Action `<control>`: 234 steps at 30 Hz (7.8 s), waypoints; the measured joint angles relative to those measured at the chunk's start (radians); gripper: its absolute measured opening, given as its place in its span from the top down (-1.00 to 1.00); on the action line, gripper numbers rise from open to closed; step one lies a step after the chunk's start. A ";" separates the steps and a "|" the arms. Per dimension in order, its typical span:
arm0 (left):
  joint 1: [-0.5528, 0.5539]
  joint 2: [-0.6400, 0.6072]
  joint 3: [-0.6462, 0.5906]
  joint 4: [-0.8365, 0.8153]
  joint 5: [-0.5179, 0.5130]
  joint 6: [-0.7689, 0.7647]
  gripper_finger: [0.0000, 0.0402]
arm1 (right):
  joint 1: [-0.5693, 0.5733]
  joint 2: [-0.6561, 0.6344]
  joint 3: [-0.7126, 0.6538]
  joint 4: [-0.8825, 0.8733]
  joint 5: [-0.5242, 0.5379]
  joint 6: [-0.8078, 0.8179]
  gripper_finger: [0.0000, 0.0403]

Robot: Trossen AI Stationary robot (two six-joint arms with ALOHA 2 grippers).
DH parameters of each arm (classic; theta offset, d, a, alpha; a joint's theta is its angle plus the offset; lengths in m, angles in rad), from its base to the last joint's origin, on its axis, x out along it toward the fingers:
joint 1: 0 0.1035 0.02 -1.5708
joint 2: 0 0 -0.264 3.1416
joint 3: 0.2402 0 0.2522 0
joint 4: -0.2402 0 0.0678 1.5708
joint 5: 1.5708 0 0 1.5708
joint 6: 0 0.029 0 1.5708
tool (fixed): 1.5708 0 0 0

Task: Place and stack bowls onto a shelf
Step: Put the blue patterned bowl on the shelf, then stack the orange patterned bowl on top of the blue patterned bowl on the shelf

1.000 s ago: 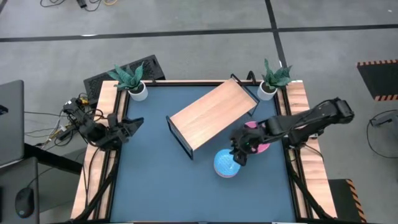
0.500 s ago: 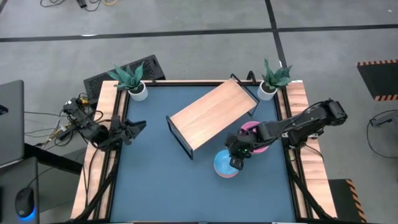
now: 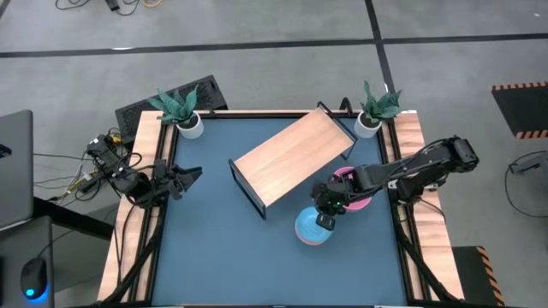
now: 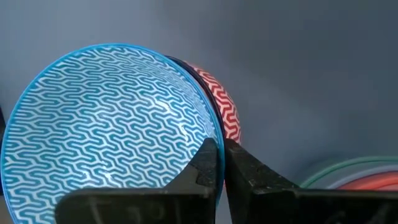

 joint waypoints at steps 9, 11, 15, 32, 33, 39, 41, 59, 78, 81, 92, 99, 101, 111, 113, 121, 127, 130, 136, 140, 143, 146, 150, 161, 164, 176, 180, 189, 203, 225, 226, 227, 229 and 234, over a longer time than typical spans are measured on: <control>0.000 0.000 0.000 -0.009 -0.001 -0.008 0.18 | 0.001 0.002 0.072 -0.038 0.011 -0.006 0.83; 0.000 0.000 0.000 -0.009 -0.002 -0.008 0.18 | -0.001 0.001 0.104 -0.062 0.021 -0.020 0.83; 0.000 0.000 0.000 -0.009 -0.002 -0.008 0.18 | -0.025 0.002 0.163 -0.083 0.022 -0.062 0.83; 0.000 0.000 0.000 -0.017 0.000 -0.043 0.18 | -0.373 0.234 0.627 -0.185 0.025 -0.373 0.83; 0.000 0.000 0.000 -0.017 0.000 -0.044 0.18 | -0.385 0.265 0.661 -0.200 0.023 -0.391 0.83; 0.000 0.000 0.000 -0.017 0.000 -0.042 0.18 | -0.425 0.400 0.811 -0.217 -0.071 -0.472 0.83; 0.000 0.000 0.000 -0.026 0.000 -0.042 0.18 | -0.431 0.428 0.837 -0.215 -0.098 -0.488 0.83; 0.000 0.000 -0.001 -0.044 -0.001 -0.049 0.18 | -0.458 0.500 0.845 -0.207 -0.137 -0.527 0.82; 0.000 0.000 -0.001 -0.044 -0.003 -0.045 0.18 | -0.458 0.512 0.845 -0.206 -0.180 -0.545 0.68; 0.000 0.000 -0.001 -0.044 -0.003 -0.044 0.18 | -0.455 0.512 0.845 -0.206 -0.185 -0.548 0.67; 0.000 0.000 -0.001 -0.061 -0.002 -0.053 0.18 | -0.455 0.483 0.863 -0.179 -0.188 -0.597 0.66; 0.000 0.000 -0.001 -0.062 -0.002 -0.053 0.18 | -0.462 0.466 0.936 -0.189 -0.188 -0.600 0.66; 0.000 0.000 -0.001 -0.062 -0.002 -0.053 0.18 | -0.465 0.467 0.936 -0.197 -0.188 -0.597 0.66; 0.000 0.000 -0.001 -0.068 0.005 -0.066 0.18 | -0.466 0.498 0.917 -0.217 -0.266 -0.588 0.66; 0.000 0.000 -0.001 -0.068 0.006 -0.067 0.18 | -0.466 0.498 0.897 -0.210 -0.269 -0.587 0.66; 0.000 0.000 -0.001 -0.068 0.007 -0.067 0.18 | -0.469 0.499 0.882 -0.200 -0.264 -0.587 0.66; 0.000 0.000 -0.001 -0.068 0.006 -0.067 0.18 | -0.476 0.499 0.882 -0.194 -0.262 -0.562 0.65; 0.000 0.000 -0.001 -0.073 0.006 -0.067 0.18 | -0.478 0.499 0.882 -0.189 -0.258 -0.562 0.59; 0.000 0.000 -0.001 -0.101 0.006 -0.110 0.18 | -0.483 0.515 0.883 -0.189 -0.262 -0.559 0.36; 0.000 0.000 -0.001 -0.106 0.016 -0.123 0.18 | -0.482 0.532 0.884 -0.187 -0.262 -0.559 0.22; 0.000 0.000 -0.001 -0.106 0.024 -0.124 0.18 | -0.482 0.533 0.882 -0.168 -0.262 -0.566 0.14; 0.000 0.000 -0.001 -0.107 0.026 -0.130 0.18 | -0.489 0.524 0.883 -0.152 -0.261 -0.569 0.09; 0.000 0.000 -0.001 -0.107 0.027 -0.131 0.18 | -0.503 0.517 0.920 -0.178 -0.258 -0.559 0.07; 0.000 0.000 -0.001 -0.112 0.030 -0.131 0.18 | -0.373 0.500 1.040 -0.693 -0.262 -0.472 0.10; 0.000 0.000 -0.001 -0.112 0.032 -0.131 0.18 | -0.267 0.497 1.025 -0.769 -0.236 -0.491 0.10; 0.000 0.000 -0.001 -0.130 0.070 -0.155 0.18 | -0.056 0.445 0.813 -0.581 -0.154 -0.768 0.11; 0.000 0.000 -0.001 -0.134 0.105 -0.157 0.18 | -0.059 0.445 0.684 -0.518 -0.154 -0.840 0.11; 0.000 0.000 -0.001 -0.143 0.112 -0.182 0.18 | -0.050 0.447 0.556 -0.302 -0.156 -0.843 0.11; 0.000 0.000 -0.001 -0.155 0.132 -0.217 0.18 | -0.018 0.445 0.464 -0.219 -0.137 -0.904 0.11; 0.000 0.000 -0.001 -0.166 0.105 -0.221 0.18 | -0.060 0.445 0.481 -0.239 -0.116 -0.932 0.86; 0.000 0.000 -0.001 -0.166 0.105 -0.221 0.18 | -0.063 0.446 0.488 -0.239 -0.123 -0.927 0.86; 0.000 0.000 -0.001 -0.167 0.104 -0.221 0.18 | -0.065 0.446 0.497 -0.241 -0.129 -0.922 0.86; 0.000 0.000 -0.001 -0.171 0.104 -0.221 0.18 | -0.069 0.438 0.512 -0.248 -0.130 -0.910 0.86; 0.000 0.000 -0.001 -0.173 0.103 -0.221 0.18 | -0.091 0.397 0.530 -0.252 -0.140 -0.867 0.86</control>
